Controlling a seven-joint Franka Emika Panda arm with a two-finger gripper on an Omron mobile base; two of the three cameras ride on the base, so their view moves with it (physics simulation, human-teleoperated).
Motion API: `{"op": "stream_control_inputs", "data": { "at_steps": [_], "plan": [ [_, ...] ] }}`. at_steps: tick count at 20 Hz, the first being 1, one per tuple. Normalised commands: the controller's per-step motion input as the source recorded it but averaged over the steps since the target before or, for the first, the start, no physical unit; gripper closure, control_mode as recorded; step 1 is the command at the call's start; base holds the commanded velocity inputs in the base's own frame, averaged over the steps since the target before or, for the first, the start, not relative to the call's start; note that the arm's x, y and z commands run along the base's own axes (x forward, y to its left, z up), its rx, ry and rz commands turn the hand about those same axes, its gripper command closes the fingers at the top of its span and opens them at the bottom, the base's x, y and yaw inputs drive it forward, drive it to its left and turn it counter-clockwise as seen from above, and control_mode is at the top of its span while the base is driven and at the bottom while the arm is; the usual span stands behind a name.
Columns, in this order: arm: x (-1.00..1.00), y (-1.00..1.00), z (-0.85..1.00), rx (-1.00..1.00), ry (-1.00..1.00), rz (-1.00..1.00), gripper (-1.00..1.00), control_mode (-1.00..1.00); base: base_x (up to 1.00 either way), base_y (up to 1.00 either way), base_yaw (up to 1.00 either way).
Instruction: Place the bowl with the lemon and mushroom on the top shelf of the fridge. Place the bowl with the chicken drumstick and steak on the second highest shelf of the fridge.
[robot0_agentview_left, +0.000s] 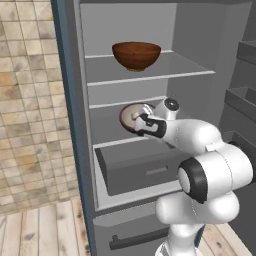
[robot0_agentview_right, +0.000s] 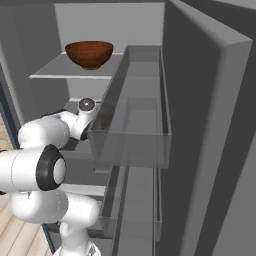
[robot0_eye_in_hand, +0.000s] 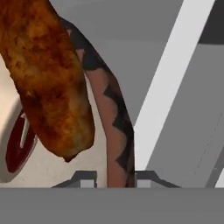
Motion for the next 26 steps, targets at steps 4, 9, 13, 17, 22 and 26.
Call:
{"op": "stream_control_inputs", "data": {
  "at_steps": [4, 9, 13, 17, 22, 26],
  "plan": [
    [0.57, 0.0, -0.12, 0.0, 0.0, 0.0, 1.0, -1.0, 0.0, 0.0, 0.0],
    [0.59, 0.0, -0.08, 0.0, 0.0, 0.0, 1.0, -1.0, 0.0, 0.0, 0.0],
    [0.06, 0.0, 0.01, 0.0, 0.0, 0.0, -1.0, -1.0, 0.0, 0.0, 0.0],
    [-0.01, 0.0, 0.42, 0.0, -0.01, 0.0, -1.0, -1.0, 0.0, 0.0, 0.0],
    [-0.4, 0.0, 0.71, 0.0, -0.1, 0.0, -1.0, -1.0, 0.0, 0.0, 0.0],
    [-0.93, 0.0, 0.7, 0.0, -0.17, 0.0, -1.0, -1.0, 0.0, 0.0, 0.0]
  ]
}}
